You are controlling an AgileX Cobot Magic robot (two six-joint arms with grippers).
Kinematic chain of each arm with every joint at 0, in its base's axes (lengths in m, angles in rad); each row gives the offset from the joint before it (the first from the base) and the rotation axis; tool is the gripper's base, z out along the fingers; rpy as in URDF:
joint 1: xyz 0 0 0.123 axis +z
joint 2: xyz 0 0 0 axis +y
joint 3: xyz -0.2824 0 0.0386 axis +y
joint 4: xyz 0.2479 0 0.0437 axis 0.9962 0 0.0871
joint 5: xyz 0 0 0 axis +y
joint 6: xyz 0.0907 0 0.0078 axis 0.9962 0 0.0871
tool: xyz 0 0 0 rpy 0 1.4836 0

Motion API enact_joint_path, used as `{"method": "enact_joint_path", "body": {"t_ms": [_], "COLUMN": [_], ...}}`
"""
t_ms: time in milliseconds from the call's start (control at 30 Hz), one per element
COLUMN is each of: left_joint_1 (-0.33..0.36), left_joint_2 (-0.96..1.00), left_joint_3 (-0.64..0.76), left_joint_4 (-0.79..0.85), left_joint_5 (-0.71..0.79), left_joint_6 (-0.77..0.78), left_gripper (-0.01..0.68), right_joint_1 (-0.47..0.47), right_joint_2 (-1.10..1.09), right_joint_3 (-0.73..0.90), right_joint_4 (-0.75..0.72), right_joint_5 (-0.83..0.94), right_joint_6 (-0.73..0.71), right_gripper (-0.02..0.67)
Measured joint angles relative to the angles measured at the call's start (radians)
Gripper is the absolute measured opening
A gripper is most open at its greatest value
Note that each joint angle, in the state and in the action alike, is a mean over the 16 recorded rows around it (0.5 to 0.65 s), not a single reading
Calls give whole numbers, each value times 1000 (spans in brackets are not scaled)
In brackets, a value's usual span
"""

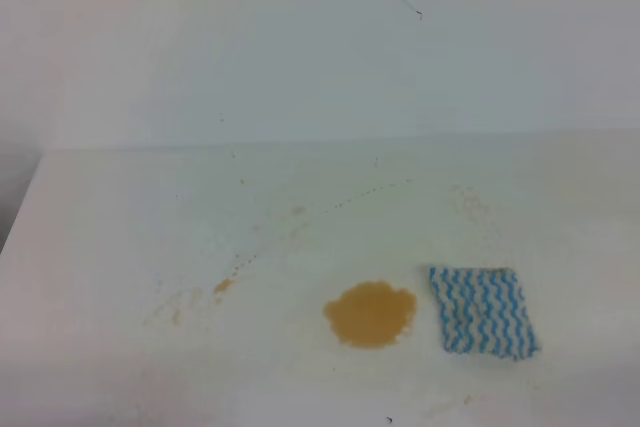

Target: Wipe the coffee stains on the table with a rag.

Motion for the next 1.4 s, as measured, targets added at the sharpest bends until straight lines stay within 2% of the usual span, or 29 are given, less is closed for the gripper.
{"method": "enact_joint_path", "body": {"t_ms": [133,233,700,1033,1400], "left_joint_1": [0,0,0,0,0], "left_joint_2": [0,-2,-2,2,-5], "left_joint_3": [0,0,0,0,7], "left_joint_4": [0,0,0,0,0], "left_joint_5": [0,-1,-1,-1,-5], "left_joint_6": [0,0,0,0,0], "left_gripper": [-4,-4,-3,-4,-3], "right_joint_1": [0,0,0,0,0], "right_joint_2": [0,0,0,0,0], "right_joint_3": [0,1,2,2,2], "right_joint_4": [-36,-4,468,644,893], "right_joint_5": [-8,-29,-256,-400,-458], "right_joint_6": [0,13,157,258,403], "right_gripper": [-2,-2,-2,-2,-2]}}
